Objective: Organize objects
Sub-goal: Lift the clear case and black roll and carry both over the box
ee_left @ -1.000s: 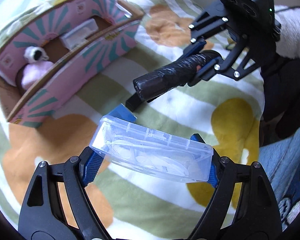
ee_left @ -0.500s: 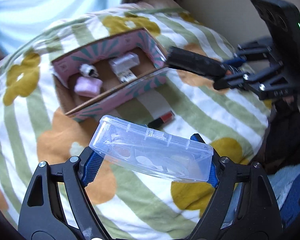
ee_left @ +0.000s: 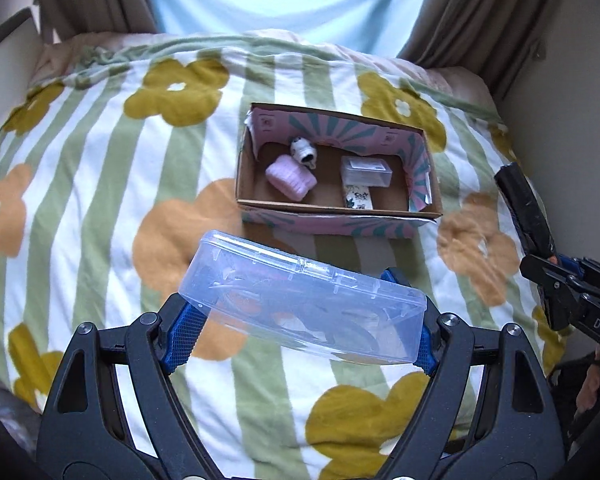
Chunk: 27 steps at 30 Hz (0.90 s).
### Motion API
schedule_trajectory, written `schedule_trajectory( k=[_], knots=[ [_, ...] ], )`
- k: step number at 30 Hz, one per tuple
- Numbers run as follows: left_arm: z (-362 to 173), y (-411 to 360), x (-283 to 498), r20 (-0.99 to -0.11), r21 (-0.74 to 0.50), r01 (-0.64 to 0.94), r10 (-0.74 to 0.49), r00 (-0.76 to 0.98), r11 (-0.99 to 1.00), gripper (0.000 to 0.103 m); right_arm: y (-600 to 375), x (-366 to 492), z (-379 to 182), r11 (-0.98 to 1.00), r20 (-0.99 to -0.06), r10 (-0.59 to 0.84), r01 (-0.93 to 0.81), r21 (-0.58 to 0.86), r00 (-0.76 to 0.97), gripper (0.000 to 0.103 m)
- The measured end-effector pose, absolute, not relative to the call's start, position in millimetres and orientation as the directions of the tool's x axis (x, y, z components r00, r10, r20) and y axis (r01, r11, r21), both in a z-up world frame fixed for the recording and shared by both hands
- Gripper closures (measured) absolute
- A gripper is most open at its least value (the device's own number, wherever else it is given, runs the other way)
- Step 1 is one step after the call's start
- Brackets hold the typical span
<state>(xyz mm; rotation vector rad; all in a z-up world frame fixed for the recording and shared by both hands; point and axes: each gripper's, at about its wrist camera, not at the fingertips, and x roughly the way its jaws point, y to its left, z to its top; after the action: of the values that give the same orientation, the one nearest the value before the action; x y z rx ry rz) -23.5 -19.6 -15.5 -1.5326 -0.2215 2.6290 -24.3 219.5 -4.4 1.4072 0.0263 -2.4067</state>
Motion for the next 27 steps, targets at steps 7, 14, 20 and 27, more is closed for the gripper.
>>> schedule_trajectory(
  k=[7,14,20,27],
  knots=[
    [-27,-8,-27,-0.874,-0.159,0.014,0.134,-0.467,-0.987,0.022,218,-27,-4,-0.941,-0.84,-0.287,0.301,0.156,-0.461,0.075],
    [-17,-1,-47,-0.867,-0.162,0.012,0.136,-0.48,-0.987,0.022,224,-43,-2,-0.938,-0.835,-0.292,0.311,0.154,-0.467,0.075],
    [-6,-1,-79,-0.853,-0.167,0.029,0.129,-0.506,-0.986,0.022,227,-76,1,-0.93,-0.829,-0.294,0.344,0.132,-0.476,0.075],
    [-12,1,-131,-0.857,-0.17,0.052,0.121,-0.5,-0.984,0.022,220,-126,-3,-0.896,-0.831,-0.301,0.436,0.079,-0.468,0.075]
  ],
)
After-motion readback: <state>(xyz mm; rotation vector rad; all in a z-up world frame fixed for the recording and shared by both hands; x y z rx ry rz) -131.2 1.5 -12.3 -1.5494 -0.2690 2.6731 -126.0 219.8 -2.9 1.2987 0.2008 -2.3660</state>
